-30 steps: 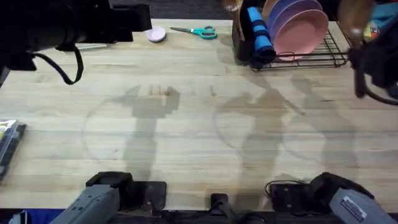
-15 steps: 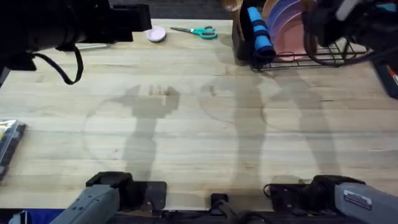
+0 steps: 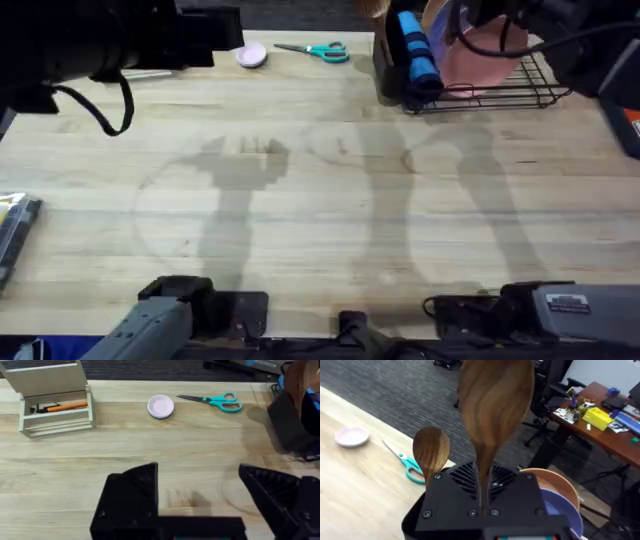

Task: Pick up the spoon on the table one by one and put them onto the rack

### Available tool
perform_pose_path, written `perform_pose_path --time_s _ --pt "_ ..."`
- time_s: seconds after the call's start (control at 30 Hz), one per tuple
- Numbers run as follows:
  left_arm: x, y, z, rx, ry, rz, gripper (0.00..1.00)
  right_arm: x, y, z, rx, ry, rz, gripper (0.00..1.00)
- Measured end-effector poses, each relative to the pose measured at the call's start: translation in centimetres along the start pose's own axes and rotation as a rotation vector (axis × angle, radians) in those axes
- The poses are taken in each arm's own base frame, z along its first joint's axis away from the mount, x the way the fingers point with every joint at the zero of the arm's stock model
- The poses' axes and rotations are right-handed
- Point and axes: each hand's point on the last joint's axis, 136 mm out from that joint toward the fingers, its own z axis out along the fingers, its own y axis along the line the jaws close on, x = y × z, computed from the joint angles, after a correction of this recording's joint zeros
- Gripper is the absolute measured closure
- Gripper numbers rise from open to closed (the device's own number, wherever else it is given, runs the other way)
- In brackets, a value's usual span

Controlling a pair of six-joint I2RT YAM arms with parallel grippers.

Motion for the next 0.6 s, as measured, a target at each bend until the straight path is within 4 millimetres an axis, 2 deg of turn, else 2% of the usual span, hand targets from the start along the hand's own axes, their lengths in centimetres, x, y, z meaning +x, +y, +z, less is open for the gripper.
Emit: perform_pose_path --time_s 0.37,0.5,0.6 --pt "0.0 0.0 0.0 0.000 0.000 0.000 0.007 -1.3 1.6 3.5 -0.036 -0.127 0.048 0.969" --pt "0.0 0.0 0.0 0.000 0.000 0.000 0.007 -1.3 1.8 4.3 -0.051 -0.176 0.063 0.969" --pt "0.0 0.0 0.0 0.000 0.000 0.000 0.007 -0.6 2.4 4.9 -0.067 -0.169 0.083 0.969"
